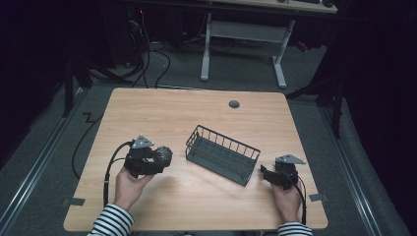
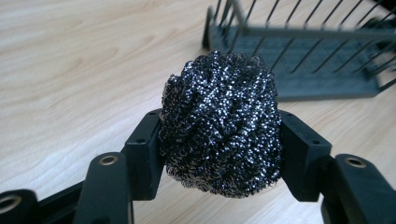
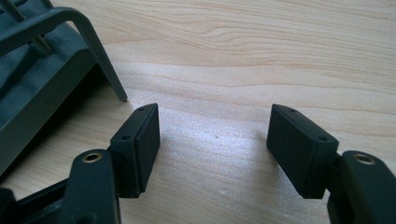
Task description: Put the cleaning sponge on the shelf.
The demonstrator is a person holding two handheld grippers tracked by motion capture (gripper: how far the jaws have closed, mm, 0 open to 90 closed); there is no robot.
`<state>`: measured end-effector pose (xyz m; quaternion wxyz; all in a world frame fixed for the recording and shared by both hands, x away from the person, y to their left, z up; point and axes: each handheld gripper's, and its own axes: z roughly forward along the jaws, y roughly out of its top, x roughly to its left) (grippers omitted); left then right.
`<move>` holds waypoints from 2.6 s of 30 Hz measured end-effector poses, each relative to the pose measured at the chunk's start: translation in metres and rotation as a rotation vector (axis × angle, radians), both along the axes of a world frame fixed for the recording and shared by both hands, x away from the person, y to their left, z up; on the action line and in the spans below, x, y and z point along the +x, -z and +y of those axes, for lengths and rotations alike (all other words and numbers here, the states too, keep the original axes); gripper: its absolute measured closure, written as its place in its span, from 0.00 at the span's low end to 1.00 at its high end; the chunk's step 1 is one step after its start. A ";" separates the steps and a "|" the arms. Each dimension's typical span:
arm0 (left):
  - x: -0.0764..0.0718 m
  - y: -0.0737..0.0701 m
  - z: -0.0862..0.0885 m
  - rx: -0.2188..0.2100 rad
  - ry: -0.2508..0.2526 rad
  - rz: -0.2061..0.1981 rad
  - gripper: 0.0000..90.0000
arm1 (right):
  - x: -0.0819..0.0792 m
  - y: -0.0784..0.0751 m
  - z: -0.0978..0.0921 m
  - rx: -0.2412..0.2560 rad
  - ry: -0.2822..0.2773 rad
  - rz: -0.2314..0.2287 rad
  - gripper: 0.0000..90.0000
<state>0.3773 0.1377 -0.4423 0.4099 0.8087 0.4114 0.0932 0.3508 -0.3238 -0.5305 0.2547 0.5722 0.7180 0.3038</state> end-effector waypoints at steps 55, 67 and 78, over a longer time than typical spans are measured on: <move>0.076 -0.020 -0.134 0.085 0.213 0.037 0.43 | 0.000 0.000 0.000 -0.001 0.003 -0.002 0.39; 0.081 -0.009 -0.143 0.126 0.204 0.054 0.42 | 0.000 0.000 0.000 -0.002 0.004 -0.001 0.39; 0.081 -0.006 -0.143 0.146 0.188 0.055 0.34 | 0.000 0.000 0.000 -0.002 0.004 -0.002 0.39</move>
